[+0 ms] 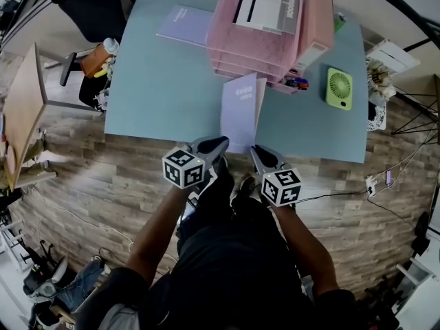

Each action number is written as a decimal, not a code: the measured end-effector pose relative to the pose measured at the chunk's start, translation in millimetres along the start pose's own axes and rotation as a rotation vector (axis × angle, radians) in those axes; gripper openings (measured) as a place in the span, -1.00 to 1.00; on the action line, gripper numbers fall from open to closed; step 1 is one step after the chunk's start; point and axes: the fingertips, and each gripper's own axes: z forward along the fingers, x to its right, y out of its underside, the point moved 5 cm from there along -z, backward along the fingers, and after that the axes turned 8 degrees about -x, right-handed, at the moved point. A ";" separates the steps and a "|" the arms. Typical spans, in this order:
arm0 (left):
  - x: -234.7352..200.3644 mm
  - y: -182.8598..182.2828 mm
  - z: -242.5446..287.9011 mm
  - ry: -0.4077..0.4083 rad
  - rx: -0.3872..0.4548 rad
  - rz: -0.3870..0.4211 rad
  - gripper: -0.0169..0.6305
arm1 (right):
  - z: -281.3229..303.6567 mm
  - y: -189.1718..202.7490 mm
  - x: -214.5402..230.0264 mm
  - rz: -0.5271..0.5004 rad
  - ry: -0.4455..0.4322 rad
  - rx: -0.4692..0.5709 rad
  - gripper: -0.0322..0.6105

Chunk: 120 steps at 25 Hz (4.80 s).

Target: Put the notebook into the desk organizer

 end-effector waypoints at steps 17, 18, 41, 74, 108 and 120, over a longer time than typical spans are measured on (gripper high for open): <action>-77.2 56.9 20.6 0.117 -0.089 -0.467 -0.31 | -22.0 -6.5 7.7 0.525 -0.298 0.117 -0.81; -76.1 58.2 23.4 0.148 -0.089 -0.496 -0.31 | -21.3 -4.8 7.4 0.521 -0.307 0.107 -0.81; -75.8 103.4 34.1 0.259 -0.093 -0.671 -0.23 | -0.2 35.7 36.0 0.717 -0.463 -0.005 -0.81; -62.8 9.7 4.8 -0.094 0.029 0.070 -0.43 | 14.5 31.8 27.8 -0.001 0.034 0.110 -0.78; -103.6 -43.8 47.9 -0.095 -0.020 0.069 -0.39 | 53.3 -10.8 68.8 0.119 0.117 0.144 -0.77; -124.5 -67.7 63.9 -0.116 -0.029 0.039 -0.21 | 65.9 -45.2 97.7 0.419 0.123 0.206 -0.80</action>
